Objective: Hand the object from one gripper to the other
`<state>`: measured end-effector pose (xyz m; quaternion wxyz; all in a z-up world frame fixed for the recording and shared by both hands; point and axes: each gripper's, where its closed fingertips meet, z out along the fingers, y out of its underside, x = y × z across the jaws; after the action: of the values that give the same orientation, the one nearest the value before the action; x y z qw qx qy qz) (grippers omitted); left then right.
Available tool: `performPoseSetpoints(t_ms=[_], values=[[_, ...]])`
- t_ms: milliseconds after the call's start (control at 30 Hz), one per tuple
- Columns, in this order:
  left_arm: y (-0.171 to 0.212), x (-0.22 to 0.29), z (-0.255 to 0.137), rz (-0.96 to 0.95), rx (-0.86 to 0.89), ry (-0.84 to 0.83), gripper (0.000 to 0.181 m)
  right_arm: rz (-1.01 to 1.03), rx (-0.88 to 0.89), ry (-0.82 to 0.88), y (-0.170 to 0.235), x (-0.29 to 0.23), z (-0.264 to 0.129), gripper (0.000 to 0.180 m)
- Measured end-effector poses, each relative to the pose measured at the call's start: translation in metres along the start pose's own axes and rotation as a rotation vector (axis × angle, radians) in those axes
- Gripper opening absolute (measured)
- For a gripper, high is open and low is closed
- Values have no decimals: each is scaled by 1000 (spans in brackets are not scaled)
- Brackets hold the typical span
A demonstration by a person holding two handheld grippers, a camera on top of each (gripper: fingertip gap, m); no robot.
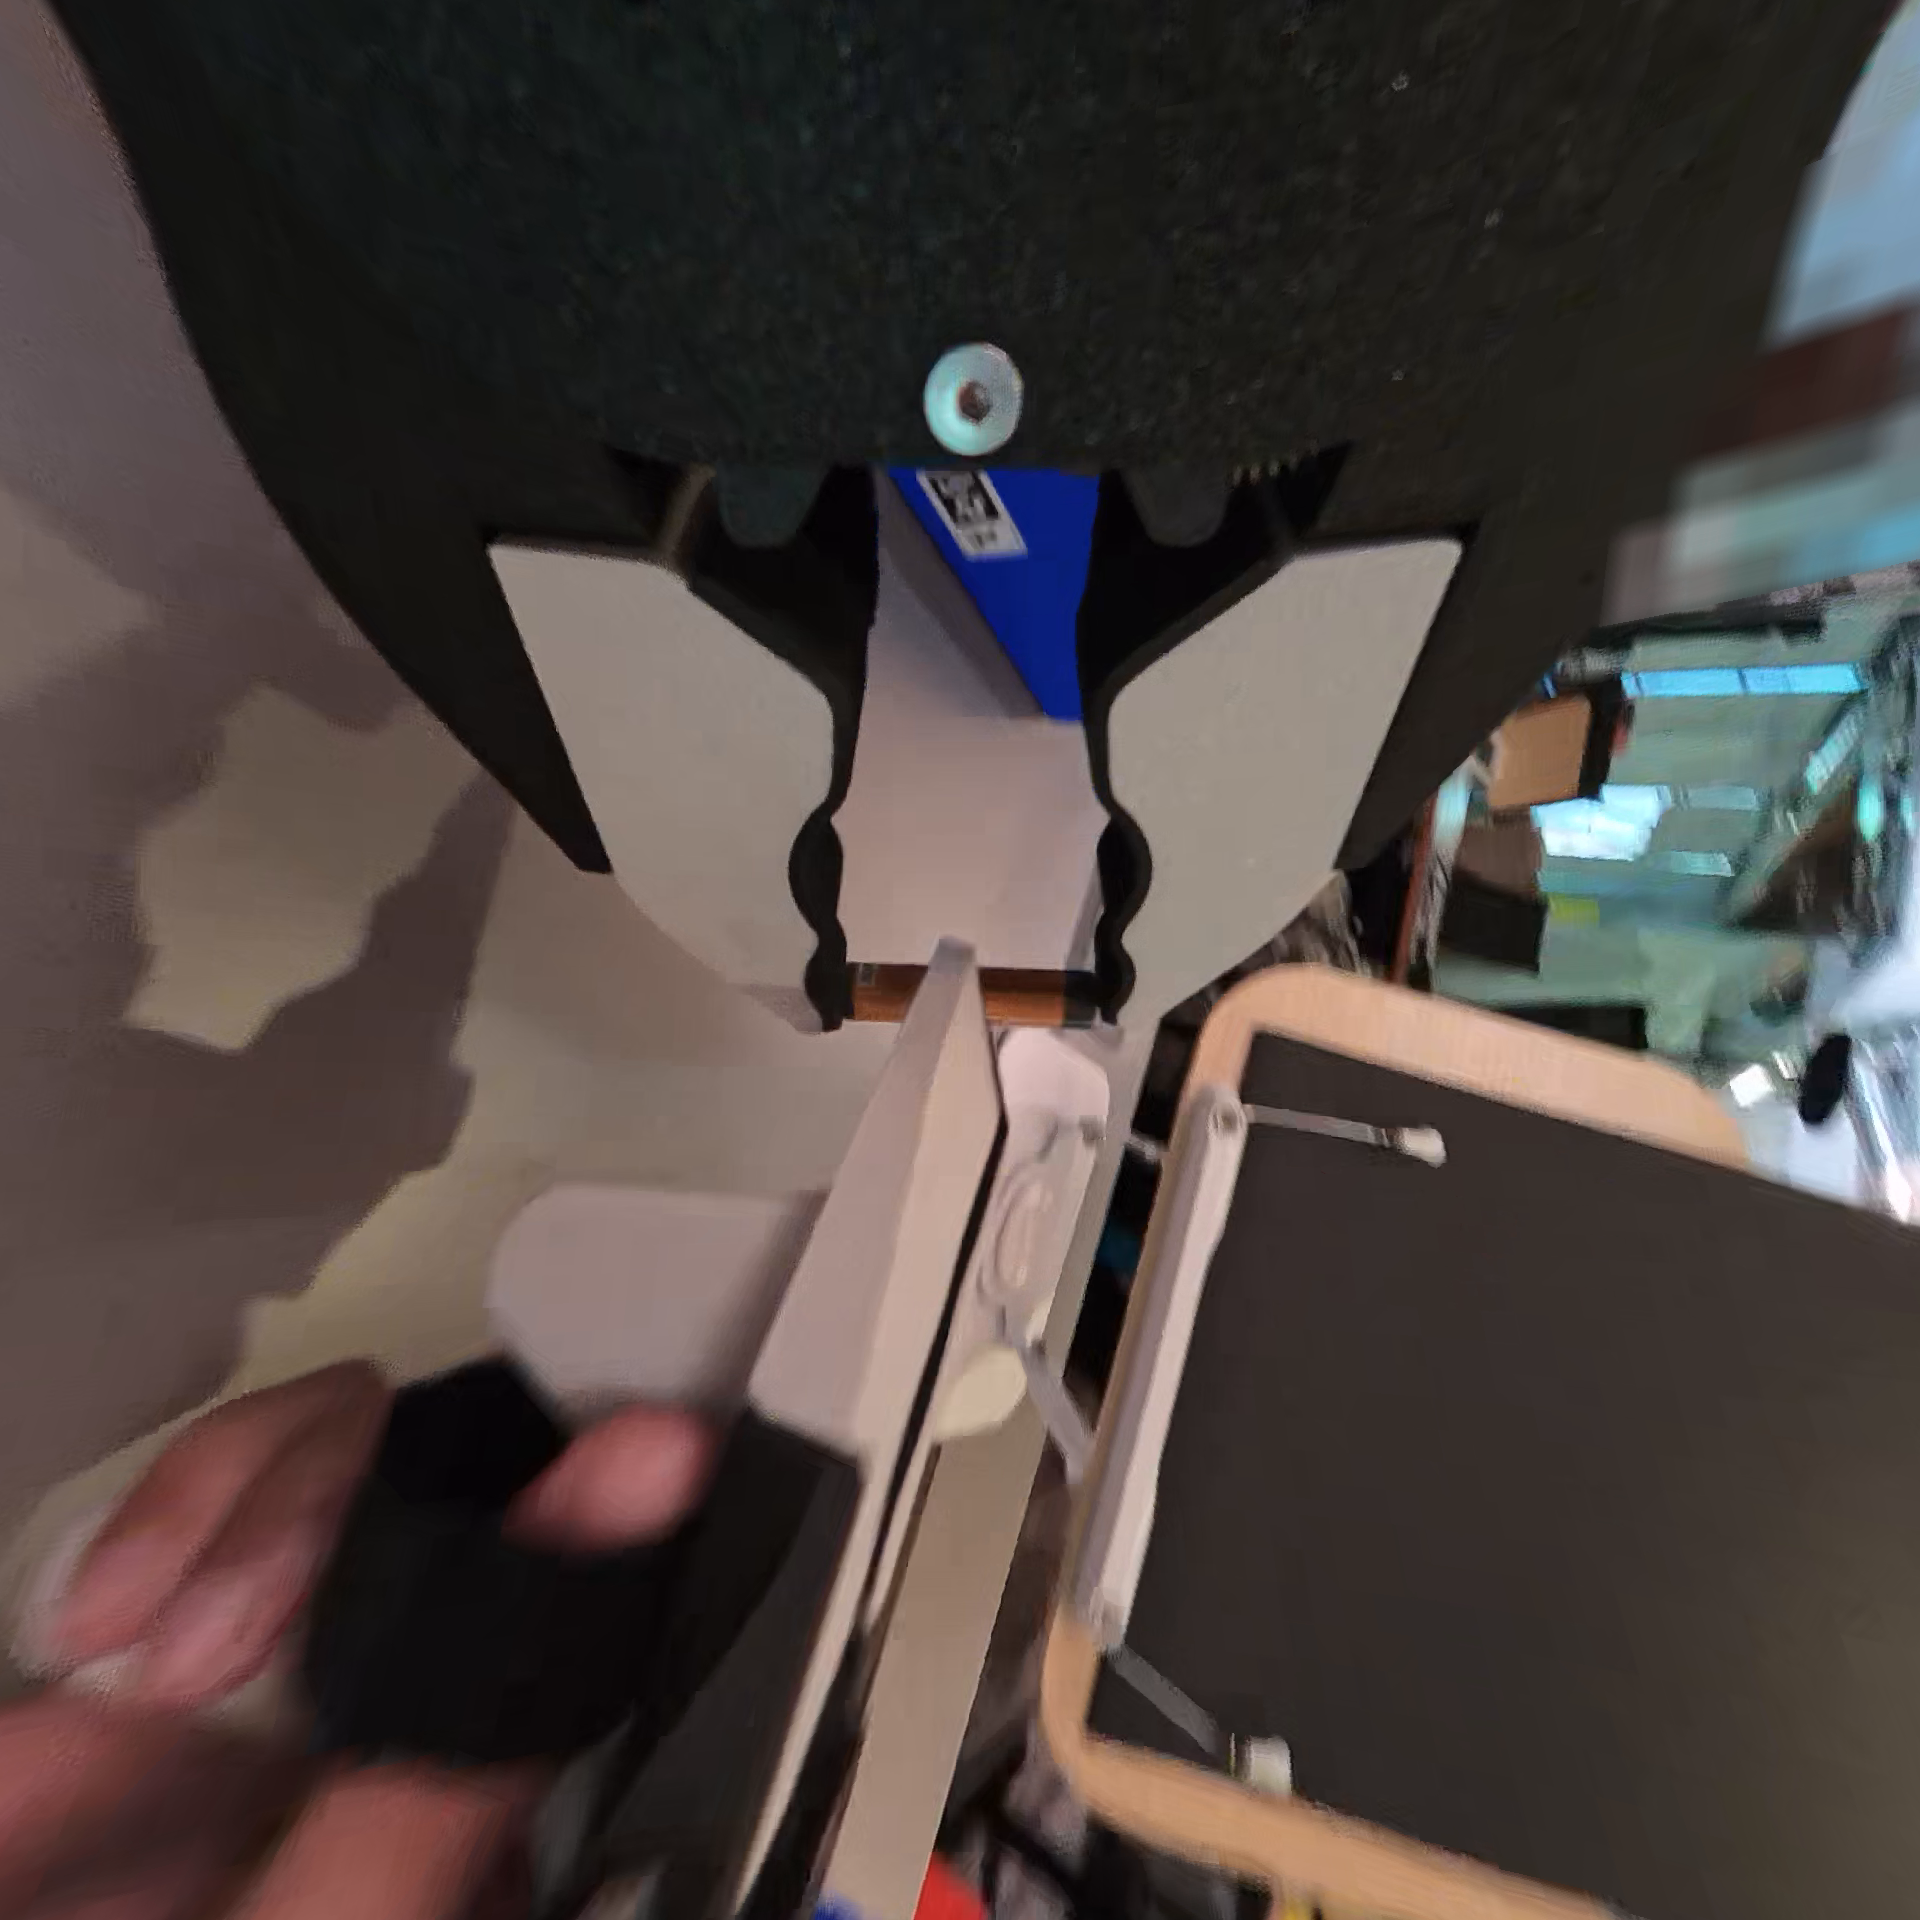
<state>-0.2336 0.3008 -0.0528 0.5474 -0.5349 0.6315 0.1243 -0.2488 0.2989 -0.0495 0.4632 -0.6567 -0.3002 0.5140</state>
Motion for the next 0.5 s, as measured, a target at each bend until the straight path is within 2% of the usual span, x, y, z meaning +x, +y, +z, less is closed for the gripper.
performPoseSetpoints(t_ms=[133,500], values=[[-20,14,-14,136,137,-15,46,-44,-48,-70,15,-15,-8,35],[-25,29,-12,167,183,-11,46,-38,-40,-104,12,-20,-29,27]])
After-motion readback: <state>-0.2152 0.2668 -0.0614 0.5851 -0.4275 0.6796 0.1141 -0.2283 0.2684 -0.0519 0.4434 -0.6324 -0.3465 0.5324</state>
